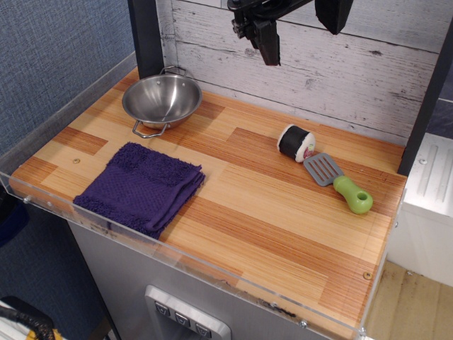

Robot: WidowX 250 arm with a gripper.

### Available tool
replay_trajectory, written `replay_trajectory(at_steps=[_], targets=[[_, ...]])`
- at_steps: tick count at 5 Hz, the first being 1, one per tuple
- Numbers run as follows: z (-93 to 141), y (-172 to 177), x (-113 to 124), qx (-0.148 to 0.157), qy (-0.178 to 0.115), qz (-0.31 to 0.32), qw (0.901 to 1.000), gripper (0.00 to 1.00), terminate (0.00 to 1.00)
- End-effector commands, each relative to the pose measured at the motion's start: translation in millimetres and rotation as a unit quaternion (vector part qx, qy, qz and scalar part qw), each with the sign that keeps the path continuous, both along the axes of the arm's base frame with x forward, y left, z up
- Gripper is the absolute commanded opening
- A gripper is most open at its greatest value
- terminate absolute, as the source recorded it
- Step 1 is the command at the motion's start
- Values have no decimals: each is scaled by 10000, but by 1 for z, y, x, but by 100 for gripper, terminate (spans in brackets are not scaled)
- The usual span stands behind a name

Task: Move and twist the towel to the right slightly

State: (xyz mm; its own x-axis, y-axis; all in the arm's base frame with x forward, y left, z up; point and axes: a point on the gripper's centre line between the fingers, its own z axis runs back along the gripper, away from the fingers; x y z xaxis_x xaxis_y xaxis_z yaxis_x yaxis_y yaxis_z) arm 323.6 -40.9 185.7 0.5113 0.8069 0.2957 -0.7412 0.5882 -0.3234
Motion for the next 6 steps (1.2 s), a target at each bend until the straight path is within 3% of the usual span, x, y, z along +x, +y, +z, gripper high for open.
replay_trajectory(at_steps=[1,2,4,6], targets=[[0,0,0,0,0,0,10000,100,0],[-10,34,-13,146,326,154,9992,100,0],[-28,93,-36,363,469,852,9946,100,0],[-69,124,-51,504,1024,992,9885,100,0]])
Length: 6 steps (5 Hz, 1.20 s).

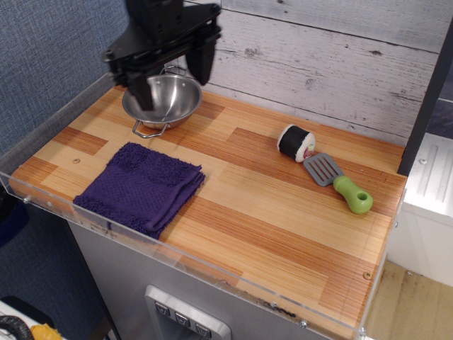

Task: Move and twist the towel to the right slightly

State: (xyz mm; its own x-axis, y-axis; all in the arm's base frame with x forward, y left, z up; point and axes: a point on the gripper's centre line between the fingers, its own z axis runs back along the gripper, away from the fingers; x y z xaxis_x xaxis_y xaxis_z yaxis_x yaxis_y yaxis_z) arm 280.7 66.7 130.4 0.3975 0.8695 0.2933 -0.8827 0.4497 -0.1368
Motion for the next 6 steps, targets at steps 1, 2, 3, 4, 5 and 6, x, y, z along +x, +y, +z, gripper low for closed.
replay_trajectory(at_steps=[1,2,3,4,5,6], targets=[[-34,22,-12,-20,529,80,9986,100,0],[-46,27,-11,84,640,30,9979,100,0],[-70,34,-13,45,778,-39,9970,100,0],[-83,36,-17,67,854,-82,9963,100,0],[-93,37,-18,93,893,-171,9958,100,0],[-104,38,-17,78,1005,-199,9947,100,0]])
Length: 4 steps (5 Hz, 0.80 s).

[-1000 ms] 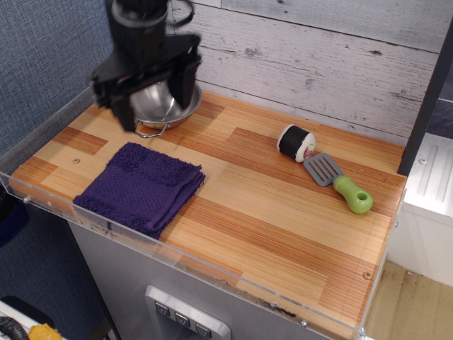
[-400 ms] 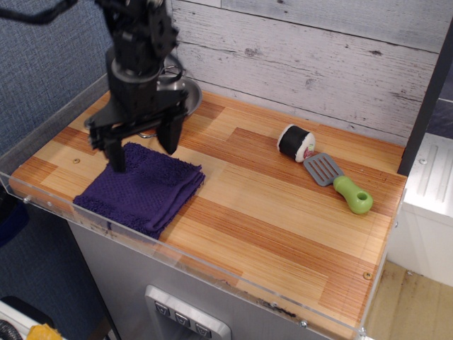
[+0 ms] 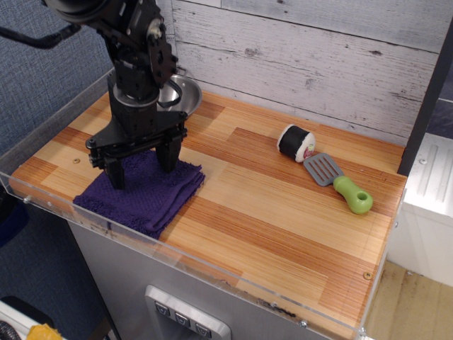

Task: Move and twist the towel to the right slightly

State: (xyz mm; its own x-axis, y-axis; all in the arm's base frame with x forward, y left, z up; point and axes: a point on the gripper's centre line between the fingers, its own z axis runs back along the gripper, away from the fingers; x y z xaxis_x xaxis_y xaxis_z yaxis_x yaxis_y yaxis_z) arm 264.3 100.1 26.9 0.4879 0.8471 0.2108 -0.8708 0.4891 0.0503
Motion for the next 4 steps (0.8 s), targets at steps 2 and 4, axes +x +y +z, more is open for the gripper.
replay_trajectory(at_steps=[2,4], targets=[[-14,0,-2,-32,192,-15,9998,100,0],[-18,-17,3,-151,131,-203,9996,100,0]])
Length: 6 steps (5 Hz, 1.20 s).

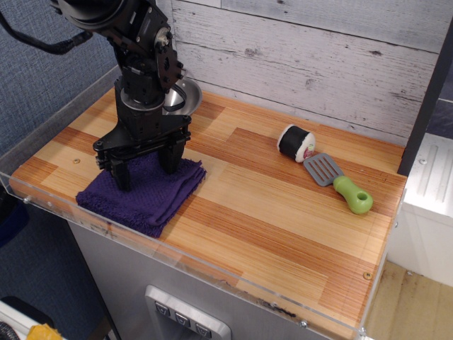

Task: Move and twist the towel to the right slightly

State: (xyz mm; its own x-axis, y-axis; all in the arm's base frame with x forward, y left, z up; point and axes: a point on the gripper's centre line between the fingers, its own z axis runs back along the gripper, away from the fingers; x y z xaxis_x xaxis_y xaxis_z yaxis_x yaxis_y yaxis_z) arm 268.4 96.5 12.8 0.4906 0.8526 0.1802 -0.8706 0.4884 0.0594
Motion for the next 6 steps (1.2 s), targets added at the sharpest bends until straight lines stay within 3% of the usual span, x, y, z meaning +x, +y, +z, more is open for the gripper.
replay_trajectory(at_steps=[1,4,6], targets=[[-6,-32,4,-128,-43,-529,9985,100,0],[-6,-107,9,-374,-232,-1724,9840,100,0],[-11,-140,-9,-502,-55,-2499,9669,100,0]])
